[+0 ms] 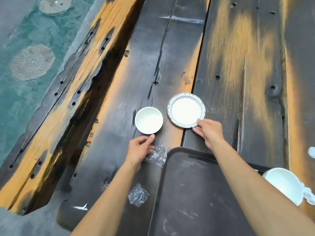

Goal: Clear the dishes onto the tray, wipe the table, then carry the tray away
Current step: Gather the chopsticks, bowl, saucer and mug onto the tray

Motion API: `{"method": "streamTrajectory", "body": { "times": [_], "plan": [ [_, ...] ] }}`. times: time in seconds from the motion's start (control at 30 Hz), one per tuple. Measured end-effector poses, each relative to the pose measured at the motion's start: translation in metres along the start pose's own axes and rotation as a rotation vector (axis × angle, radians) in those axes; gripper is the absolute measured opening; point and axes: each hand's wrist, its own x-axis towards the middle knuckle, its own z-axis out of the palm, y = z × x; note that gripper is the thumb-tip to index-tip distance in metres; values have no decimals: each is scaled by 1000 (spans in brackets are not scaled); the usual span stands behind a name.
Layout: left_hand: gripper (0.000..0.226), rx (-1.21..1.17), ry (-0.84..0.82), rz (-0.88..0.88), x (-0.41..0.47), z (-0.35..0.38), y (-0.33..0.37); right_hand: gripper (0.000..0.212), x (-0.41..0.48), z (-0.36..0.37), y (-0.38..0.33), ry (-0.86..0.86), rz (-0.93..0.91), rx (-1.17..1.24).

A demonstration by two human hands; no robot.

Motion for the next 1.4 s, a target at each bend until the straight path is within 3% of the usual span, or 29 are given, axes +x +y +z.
{"method": "streamTrajectory", "body": {
  "times": [0.13,0.3,0.57,0.97,1.13,1.3,1.4],
  "plan": [
    [19,-36,0,-7,-2,1,-1,9,3,2,0,31,24,36],
    [21,-72,13,13,-5,-7,-2,17,6,3,0,23,30,17],
    [21,-51,35,63,-9,-25,5,7,-3,0,-9,-59,120,90],
    [32,2,53,132,-77,-35,4,18,-68,-34,-9,-29,25,150],
    [30,-23,25,140,-109,-34,-3,23,-109,-67,12,-25,16,149],
    [31,-38,7,145,-136,-36,-22,9,-152,-98,57,-51,46,157],
    [26,-49,-10,144,-151,-36,-36,12,-170,-111,91,-79,65,171]
  ]
}}
